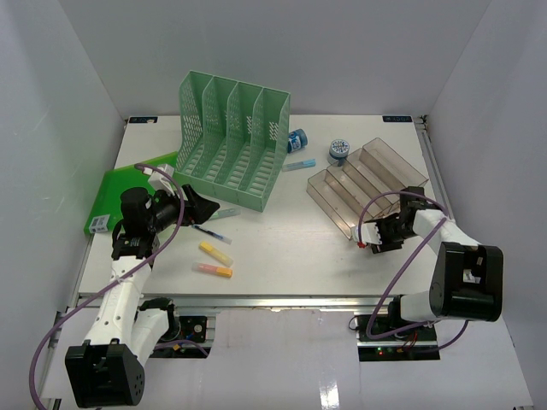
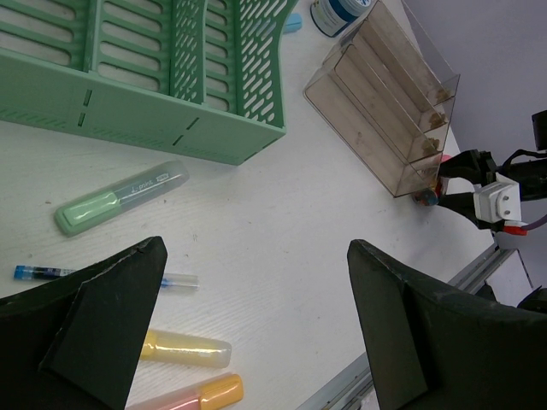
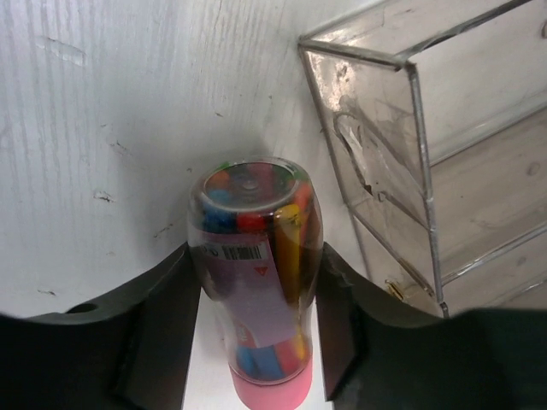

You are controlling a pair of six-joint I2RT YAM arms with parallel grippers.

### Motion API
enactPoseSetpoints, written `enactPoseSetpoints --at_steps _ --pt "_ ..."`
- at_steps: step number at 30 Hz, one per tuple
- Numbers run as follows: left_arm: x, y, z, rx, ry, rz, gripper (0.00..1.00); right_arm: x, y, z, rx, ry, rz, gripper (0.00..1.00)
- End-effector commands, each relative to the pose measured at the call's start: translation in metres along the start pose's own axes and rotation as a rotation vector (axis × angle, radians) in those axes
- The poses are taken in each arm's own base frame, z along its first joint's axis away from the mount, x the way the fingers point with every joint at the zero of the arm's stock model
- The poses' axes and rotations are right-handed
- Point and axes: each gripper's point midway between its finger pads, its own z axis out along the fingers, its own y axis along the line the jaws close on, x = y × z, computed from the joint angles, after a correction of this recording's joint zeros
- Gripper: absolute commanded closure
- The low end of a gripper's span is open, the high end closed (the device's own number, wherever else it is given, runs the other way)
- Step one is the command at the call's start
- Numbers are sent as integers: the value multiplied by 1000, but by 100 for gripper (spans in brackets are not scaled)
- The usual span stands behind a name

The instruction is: Organize the desk

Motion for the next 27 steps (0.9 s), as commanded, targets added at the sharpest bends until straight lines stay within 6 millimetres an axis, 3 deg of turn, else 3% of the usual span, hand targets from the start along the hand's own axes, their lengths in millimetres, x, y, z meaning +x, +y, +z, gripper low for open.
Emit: enactPoseSetpoints --at_steps 1,3,7,10,11,14,18,19,22,27 --pt "-10 -7 -1 23 -22 24 2 -1 28 0 -106 14 41 77" --pt "-10 -6 -1 19 -22 22 2 -8 25 -9 -100 -4 57 84" --pt "-10 -6 -1 22 -21 22 2 -43 12 -35 -65 -132 118 89" --pt "-10 -7 -1 22 -19 22 2 -83 -32 -80 37 -293 230 92" --pt "-10 -7 -1 23 -20 22 2 -90 -38 -89 40 -318 290 92" --pt "-9 -7 0 23 -17 21 2 -96 -88 -125 142 -348 403 92" --pt "-9 -7 -1 25 -18 23 2 -70 -167 -165 395 -340 598 92" --pt "-9 -7 -1 23 -17 22 2 -61 -179 -166 443 -349 730 92" --pt "-9 -6 0 22 -16 21 2 -17 -226 -174 690 -282 823 92" --pt "-8 -5 0 20 -12 19 2 35 -266 -164 842 -200 923 92"
